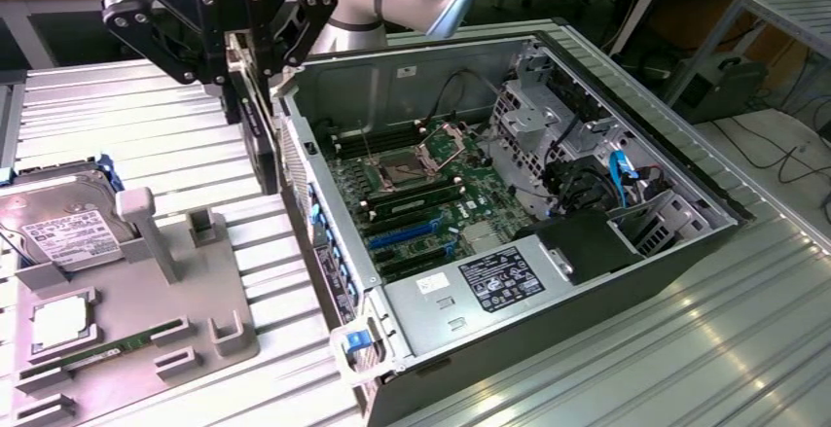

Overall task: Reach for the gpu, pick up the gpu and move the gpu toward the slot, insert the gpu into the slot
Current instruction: 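Pick up the gpu and move the gpu toward the slot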

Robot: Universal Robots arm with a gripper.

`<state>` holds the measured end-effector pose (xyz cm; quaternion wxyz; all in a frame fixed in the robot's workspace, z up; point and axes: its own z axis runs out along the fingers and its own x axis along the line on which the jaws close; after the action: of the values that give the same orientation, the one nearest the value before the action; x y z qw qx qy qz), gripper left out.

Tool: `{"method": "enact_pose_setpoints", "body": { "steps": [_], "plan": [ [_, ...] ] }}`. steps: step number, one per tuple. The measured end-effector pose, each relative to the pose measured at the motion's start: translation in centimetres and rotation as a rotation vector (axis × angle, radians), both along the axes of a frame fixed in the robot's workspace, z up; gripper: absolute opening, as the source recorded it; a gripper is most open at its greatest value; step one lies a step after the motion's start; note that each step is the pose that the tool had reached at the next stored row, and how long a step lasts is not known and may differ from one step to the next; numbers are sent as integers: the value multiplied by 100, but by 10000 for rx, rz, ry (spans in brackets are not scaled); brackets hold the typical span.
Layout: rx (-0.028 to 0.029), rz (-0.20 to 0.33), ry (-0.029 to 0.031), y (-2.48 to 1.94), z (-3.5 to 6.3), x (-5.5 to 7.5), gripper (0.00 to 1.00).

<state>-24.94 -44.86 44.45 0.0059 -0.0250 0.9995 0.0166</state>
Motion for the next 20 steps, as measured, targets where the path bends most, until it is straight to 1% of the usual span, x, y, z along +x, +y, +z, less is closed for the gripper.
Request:
{"method": "enact_pose_setpoints", "body": {
  "steps": [8, 20],
  "plan": [
    [0, 1, 0, 0, -3, 153, 28],
    [0, -1, 1, 0, -5, 281, 28]
  ]
}}
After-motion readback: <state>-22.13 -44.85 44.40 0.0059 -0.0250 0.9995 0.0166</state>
